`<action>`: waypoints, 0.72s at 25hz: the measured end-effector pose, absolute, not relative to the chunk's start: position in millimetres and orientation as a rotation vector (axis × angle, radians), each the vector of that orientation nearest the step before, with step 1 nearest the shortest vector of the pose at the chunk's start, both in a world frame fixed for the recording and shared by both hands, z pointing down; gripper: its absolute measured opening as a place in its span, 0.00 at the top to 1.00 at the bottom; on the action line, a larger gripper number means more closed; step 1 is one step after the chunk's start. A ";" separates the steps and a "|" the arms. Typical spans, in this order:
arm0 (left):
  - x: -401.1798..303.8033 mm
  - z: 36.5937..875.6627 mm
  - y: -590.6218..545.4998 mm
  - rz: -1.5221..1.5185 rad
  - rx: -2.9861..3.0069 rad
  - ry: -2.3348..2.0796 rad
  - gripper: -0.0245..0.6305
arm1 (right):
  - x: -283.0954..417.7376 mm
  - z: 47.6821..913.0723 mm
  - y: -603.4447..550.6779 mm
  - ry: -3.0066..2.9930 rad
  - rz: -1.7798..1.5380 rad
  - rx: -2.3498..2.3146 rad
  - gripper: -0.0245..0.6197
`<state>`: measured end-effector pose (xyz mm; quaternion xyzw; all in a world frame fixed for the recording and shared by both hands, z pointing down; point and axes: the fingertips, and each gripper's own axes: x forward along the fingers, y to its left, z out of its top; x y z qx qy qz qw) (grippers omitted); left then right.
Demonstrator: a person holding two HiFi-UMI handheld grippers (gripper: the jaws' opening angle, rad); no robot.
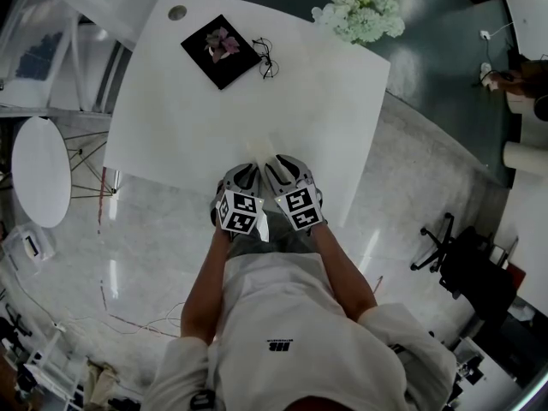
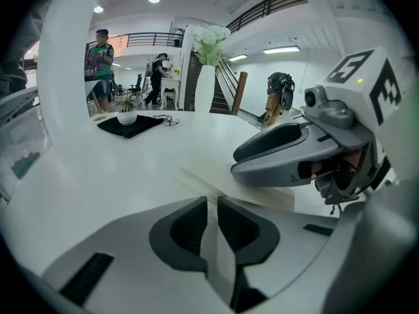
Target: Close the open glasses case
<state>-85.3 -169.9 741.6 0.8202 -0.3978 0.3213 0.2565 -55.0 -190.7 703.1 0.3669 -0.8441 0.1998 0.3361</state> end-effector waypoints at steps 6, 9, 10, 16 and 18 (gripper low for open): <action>-88.9 739.6 -169.4 0.859 2.229 -1.090 0.86 | -54.5 704.7 -191.0 -2.191 0.500 0.977 0.74; -93.6 734.8 -169.6 0.851 2.231 -1.105 0.86 | -54.1 702.7 -191.0 -2.185 0.482 0.988 0.74; -95.5 733.4 -170.0 0.848 2.232 -1.111 0.86 | -53.6 701.5 -191.5 -2.183 0.472 0.996 0.74; -109.5 713.6 -176.6 0.785 2.252 -1.175 0.85 | -53.6 683.6 -198.4 -2.197 0.399 1.062 0.74; -115.1 700.9 -179.9 0.751 2.267 -1.204 0.84 | -53.9 671.0 -201.4 -2.211 0.371 1.089 0.74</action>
